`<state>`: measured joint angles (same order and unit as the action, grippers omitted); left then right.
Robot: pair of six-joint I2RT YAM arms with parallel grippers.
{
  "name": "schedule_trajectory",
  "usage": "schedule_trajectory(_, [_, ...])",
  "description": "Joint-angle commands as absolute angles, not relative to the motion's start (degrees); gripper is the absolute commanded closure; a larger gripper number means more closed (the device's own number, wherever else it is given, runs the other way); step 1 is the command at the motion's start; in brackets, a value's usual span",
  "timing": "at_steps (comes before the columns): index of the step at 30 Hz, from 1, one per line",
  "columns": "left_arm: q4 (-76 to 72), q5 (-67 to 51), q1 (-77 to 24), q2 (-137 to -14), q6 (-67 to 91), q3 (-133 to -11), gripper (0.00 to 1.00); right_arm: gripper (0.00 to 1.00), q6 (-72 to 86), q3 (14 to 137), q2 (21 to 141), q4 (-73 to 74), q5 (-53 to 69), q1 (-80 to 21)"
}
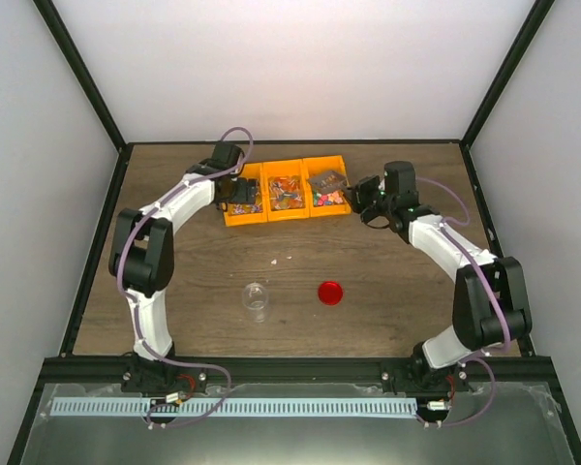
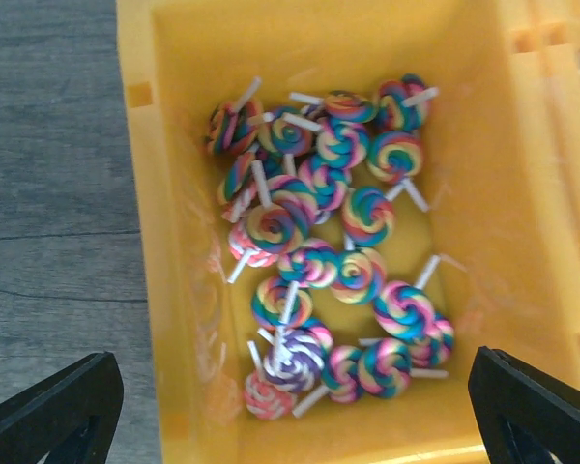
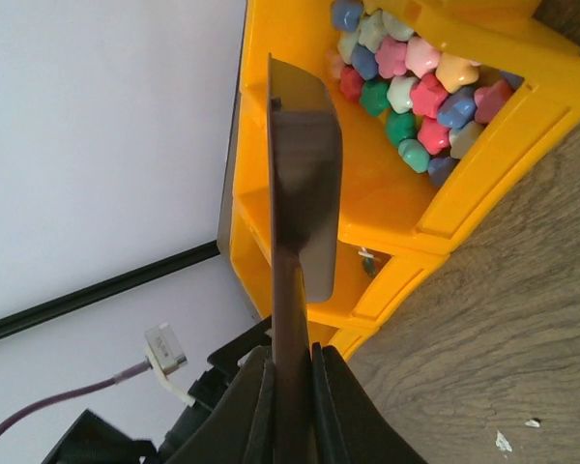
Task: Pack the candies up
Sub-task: Scoop the fake candies from the storage box.
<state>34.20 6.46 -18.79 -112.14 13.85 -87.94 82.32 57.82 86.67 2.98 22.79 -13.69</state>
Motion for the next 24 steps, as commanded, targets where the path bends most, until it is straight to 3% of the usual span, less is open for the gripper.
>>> schedule_trajectory(1, [36.21, 7.19, -16.66, -115.28, 14.4, -91.39, 0.0, 0.99, 84.87, 56.66, 87.25, -2.77, 24.61, -13.91])
schedule_trajectory(3, [36.53, 7.1, -16.52, -116.4, 13.83, -92.34, 0.06, 0.99, 83.79, 58.24, 88.09, -0.92, 23.12, -13.89])
schedule_trajectory(14, [40.75, 6.43, -16.48, -122.33, 12.66, -97.4, 0.7, 0.99, 80.01, 70.32, 94.09, 11.01, 22.11, -13.31])
schedule_trajectory(19, [39.64, 6.4, -16.52, -121.74, 12.11, -95.21, 0.92, 0.99, 78.7, 74.23, 97.16, 15.61, 21.2, -13.56])
schedule_trajectory(24, [37.08, 6.1, -16.52, -120.58, 15.16, -91.77, 0.96, 0.99, 78.51, 76.4, 95.83, 21.02, 14.73, -14.92])
